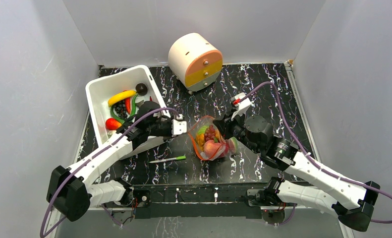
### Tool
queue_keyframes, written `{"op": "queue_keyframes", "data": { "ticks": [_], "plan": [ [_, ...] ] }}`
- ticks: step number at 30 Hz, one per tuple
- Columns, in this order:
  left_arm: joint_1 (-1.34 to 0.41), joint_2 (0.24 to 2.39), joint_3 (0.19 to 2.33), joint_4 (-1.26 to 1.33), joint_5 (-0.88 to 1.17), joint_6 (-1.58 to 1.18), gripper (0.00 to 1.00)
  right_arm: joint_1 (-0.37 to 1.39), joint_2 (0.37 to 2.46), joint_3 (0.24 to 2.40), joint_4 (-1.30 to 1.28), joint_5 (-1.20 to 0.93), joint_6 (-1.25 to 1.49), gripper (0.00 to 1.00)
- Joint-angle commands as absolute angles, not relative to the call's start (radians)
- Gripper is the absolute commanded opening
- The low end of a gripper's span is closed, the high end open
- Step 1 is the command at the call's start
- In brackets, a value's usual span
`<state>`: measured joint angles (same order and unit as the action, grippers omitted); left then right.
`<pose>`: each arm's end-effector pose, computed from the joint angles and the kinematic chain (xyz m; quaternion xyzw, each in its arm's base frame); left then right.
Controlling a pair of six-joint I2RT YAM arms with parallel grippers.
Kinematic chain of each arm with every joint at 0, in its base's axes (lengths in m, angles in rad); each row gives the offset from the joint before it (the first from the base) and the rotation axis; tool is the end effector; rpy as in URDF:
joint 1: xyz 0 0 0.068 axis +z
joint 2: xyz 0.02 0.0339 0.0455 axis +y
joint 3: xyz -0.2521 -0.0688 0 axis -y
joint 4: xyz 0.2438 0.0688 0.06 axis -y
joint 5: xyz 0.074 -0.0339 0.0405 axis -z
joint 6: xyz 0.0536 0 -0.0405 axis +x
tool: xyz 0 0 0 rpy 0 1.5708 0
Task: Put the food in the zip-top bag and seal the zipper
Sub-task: Zip the zipper food storage bag at the center of the board.
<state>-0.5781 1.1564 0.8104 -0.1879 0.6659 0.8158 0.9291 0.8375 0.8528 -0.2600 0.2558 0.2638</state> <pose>0.2065 -0.1743 0.2589 0.6511 0.5255 -0.2264 0.4987 0.1403 0.1651 0.3340 -0.1811 0.7645 0.2598 0.5615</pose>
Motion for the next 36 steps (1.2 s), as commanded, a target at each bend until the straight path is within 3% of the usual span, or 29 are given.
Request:
{"op": "queue_keyframes", "data": {
  "ticks": [1,7,16,25,36],
  "plan": [
    [-0.582,1.109,0.828,-0.165,0.731,0.833,0.00,0.931,0.821,0.857,-0.198,0.260,0.261,0.00],
    [-0.582,1.047,0.818,-0.162,0.758,0.747,0.00,0.931,0.824,0.842,-0.204,0.292,0.236,0.00],
    [-0.582,1.055,0.822,-0.138,0.749,0.628,0.00,0.931,0.851,0.900,-0.271,0.275,0.160,0.41],
    [-0.583,1.065,0.831,-0.083,0.780,0.518,0.00,0.933,0.889,0.929,-0.214,0.162,0.094,0.45],
    [-0.582,1.062,0.814,0.069,0.787,0.350,0.00,0.932,0.984,1.057,-0.252,0.139,-0.032,0.61]
  ]
}}
